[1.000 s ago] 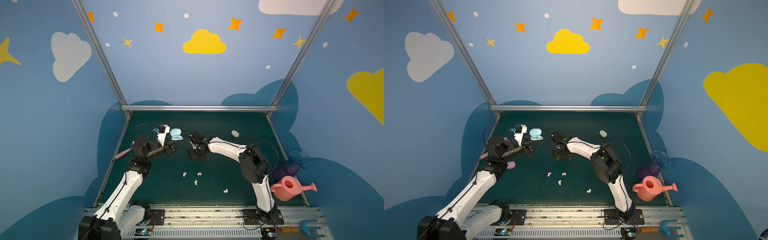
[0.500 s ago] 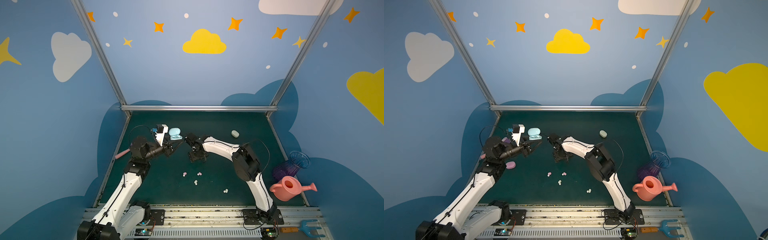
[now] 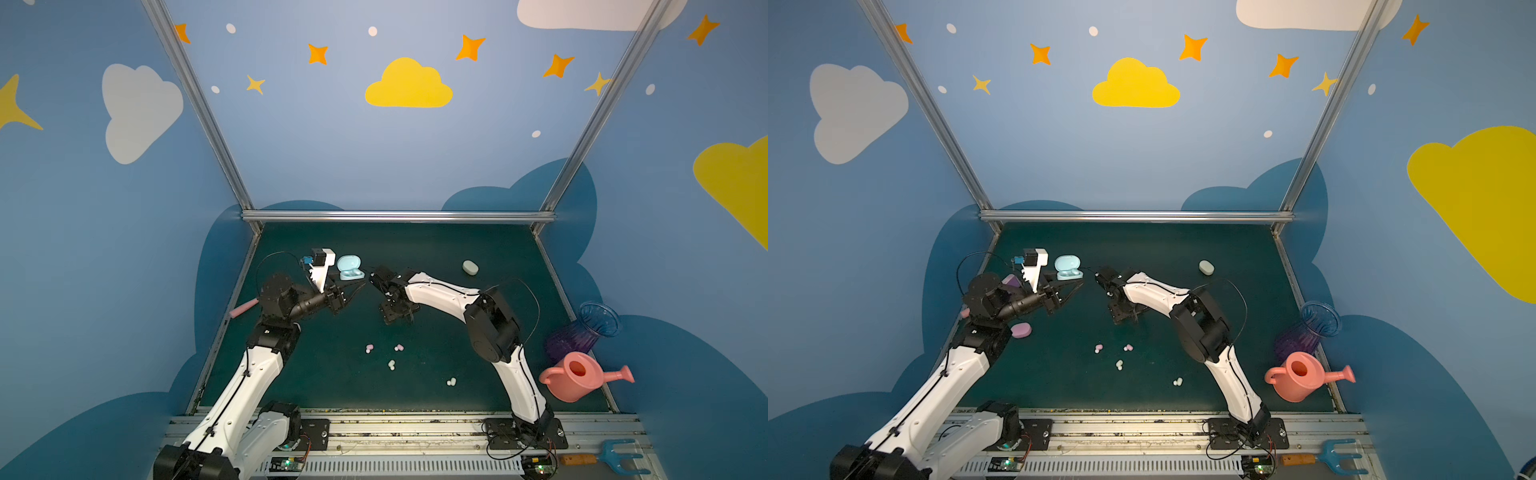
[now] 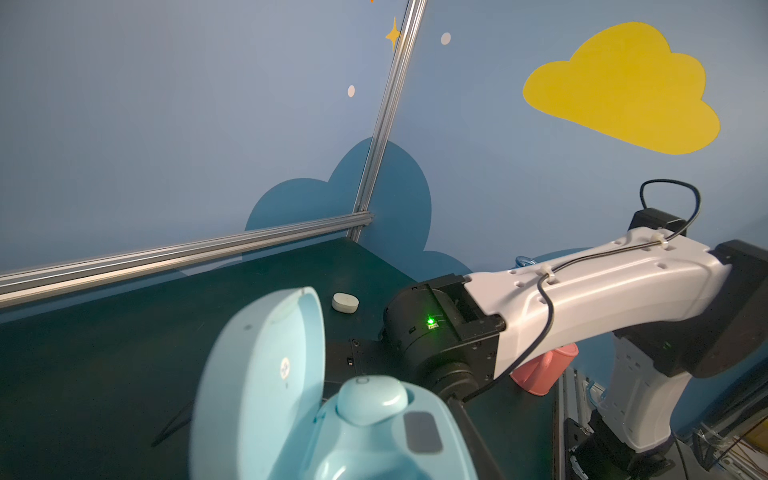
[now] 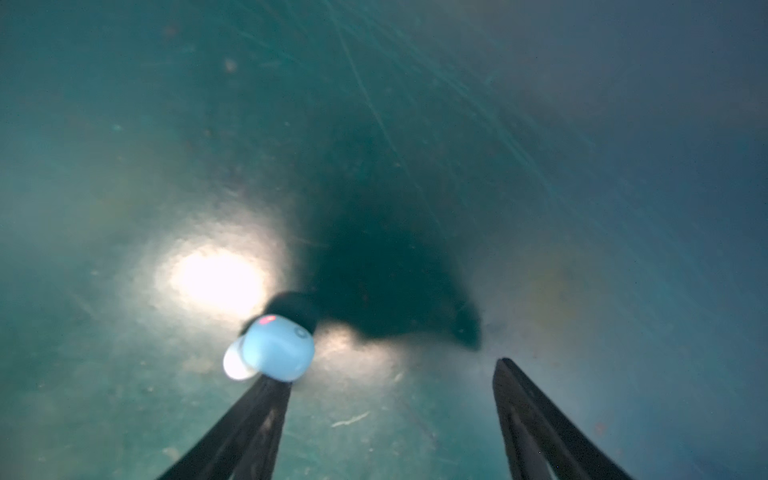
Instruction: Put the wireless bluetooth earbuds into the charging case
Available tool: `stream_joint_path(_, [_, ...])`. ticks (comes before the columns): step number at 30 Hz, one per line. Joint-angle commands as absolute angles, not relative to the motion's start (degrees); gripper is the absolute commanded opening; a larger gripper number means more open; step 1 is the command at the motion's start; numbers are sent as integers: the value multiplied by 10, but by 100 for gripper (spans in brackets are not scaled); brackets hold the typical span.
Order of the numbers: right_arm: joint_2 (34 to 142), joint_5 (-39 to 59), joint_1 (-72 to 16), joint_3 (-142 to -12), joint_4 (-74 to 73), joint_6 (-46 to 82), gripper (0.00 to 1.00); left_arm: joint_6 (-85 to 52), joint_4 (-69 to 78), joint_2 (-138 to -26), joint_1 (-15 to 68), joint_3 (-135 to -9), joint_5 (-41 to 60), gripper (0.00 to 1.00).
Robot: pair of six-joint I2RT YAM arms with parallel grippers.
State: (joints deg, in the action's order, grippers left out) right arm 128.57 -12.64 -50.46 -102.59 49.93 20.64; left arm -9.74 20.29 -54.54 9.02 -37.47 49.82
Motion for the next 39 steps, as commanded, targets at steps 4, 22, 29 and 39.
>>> stream_joint_path(4, [1294,-151,-495,-1024,514,204,77,-102,221,-539,87,-368,509,4])
stream_joint_path(22, [1262,-129,-489,-1034,504,219,79,-108,228,-544,89,-367,515,4])
stream_joint_path(29, [1206,-83,-491,-1014,483,252,78,-110,235,-550,90,-366,516,4])
stream_joint_path(39, [1250,-19,-499,-1035,461,305,69,-108,232,-544,92,-364,517,4])
